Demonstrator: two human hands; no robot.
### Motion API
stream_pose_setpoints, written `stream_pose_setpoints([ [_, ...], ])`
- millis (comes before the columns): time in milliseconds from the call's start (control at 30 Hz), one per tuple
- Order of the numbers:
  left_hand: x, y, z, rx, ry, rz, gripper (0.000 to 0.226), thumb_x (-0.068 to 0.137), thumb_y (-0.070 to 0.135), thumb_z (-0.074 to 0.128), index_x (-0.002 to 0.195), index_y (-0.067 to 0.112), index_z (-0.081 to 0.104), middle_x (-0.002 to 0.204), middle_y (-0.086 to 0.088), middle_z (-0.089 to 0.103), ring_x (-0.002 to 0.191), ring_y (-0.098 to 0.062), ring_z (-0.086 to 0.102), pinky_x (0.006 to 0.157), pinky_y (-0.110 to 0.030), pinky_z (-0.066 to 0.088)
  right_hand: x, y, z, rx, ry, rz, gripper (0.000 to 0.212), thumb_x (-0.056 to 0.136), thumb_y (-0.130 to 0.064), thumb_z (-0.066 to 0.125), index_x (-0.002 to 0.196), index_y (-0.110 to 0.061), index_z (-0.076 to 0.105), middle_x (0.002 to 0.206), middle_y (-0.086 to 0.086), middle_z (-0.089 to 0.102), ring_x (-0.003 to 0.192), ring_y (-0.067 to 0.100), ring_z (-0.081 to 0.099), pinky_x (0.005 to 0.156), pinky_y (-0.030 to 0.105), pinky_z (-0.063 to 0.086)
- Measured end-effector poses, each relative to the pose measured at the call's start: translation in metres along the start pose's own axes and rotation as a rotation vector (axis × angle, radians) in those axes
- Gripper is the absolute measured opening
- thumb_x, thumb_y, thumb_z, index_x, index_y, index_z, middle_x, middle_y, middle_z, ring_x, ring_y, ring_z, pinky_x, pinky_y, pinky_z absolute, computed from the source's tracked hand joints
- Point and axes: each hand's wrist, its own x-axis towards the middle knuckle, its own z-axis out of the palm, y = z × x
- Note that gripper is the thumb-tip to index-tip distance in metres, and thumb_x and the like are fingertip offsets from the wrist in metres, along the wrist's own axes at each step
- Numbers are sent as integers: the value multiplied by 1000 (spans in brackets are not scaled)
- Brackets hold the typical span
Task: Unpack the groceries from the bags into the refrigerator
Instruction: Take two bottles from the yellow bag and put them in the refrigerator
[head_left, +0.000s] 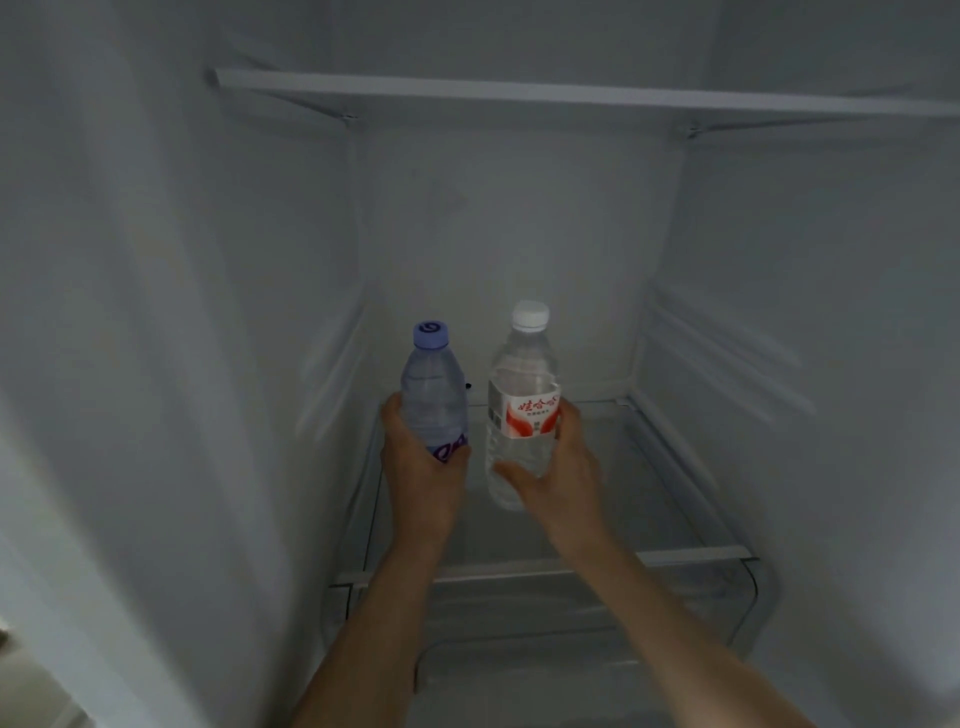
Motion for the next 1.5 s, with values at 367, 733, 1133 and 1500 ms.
stream_pose_setpoints([
  [367, 67, -26, 17, 110, 47, -75, 89, 62, -9, 81, 138, 12, 40, 126, -18, 41, 110, -23, 51, 89, -22, 45, 64, 10, 53, -92, 24, 12, 82, 77, -16, 79, 141, -15, 29, 124, 10, 49, 111, 22, 51, 86, 22, 37],
  [733, 105, -58, 21, 62, 3, -145, 78, 64, 28, 83, 131, 7, 51, 117, -20, 61, 107, -35, 62, 90, -51, 54, 94, 8, 75, -183, 4, 45, 83, 76, -23, 80, 137, -13, 25, 120, 13, 43, 106, 34, 52, 85, 41, 48],
  [1133, 98, -49, 17, -22, 21, -177, 71, 73, 2, 74, 138, 4, 45, 125, -17, 59, 110, -32, 59, 89, -44, 51, 89, 28, 85, -170, -112, 113, 85, 84, -26, 72, 146, -11, 15, 136, 15, 36, 121, 31, 46, 95, 40, 44],
  [1500, -8, 15, 3, 24, 106, -143, 39, 88, -12, 51, 107, 22, 58, 103, 9, 61, 94, -3, 57, 73, -5, 40, -1, 7, 31, 53, -155, 193, 55, 94, -27, 58, 140, -5, 38, 138, 9, 46, 125, 21, 46, 105, 23, 33],
])
